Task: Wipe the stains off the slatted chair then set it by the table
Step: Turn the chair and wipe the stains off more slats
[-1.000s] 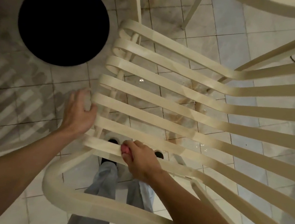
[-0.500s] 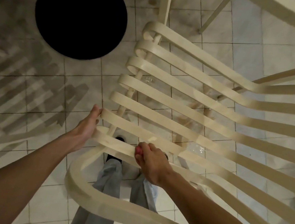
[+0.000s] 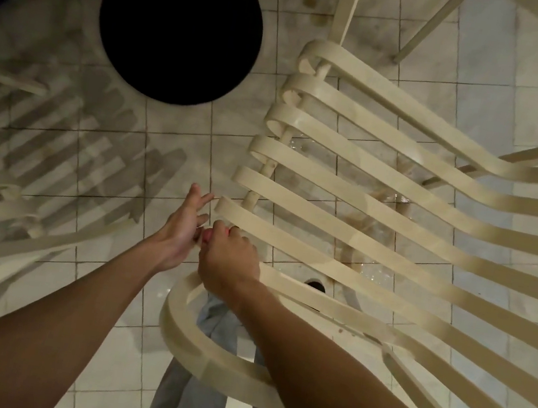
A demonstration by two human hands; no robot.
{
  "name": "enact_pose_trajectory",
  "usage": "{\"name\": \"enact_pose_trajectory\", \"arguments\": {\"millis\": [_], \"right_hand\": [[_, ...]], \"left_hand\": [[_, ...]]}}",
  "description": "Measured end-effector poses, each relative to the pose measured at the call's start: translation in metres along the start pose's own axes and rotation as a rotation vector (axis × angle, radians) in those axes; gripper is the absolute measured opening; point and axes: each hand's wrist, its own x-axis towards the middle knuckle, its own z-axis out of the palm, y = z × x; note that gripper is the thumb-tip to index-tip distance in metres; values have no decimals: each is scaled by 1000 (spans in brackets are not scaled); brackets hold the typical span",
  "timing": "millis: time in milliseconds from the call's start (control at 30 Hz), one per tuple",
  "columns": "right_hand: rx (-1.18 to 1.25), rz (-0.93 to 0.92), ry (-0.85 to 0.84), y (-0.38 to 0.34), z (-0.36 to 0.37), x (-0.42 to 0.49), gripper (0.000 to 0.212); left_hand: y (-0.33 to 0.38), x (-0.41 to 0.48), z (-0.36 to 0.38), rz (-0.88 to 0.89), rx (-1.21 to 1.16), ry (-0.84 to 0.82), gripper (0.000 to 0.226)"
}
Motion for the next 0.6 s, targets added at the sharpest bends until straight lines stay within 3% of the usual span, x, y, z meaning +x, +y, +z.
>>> {"name": "enact_pose_trajectory", "arguments": {"millis": [233, 400, 600], "right_hand": [[195, 26, -71, 44, -15, -22, 32], [119, 113, -107, 112, -22, -57, 29], [12, 261, -161, 193, -34, -95, 27]], "left_hand": [[2, 1, 2, 14, 91, 31, 60], [3, 10, 7, 48, 297, 51, 62], [-1, 16, 7, 52, 376, 60, 60]]}}
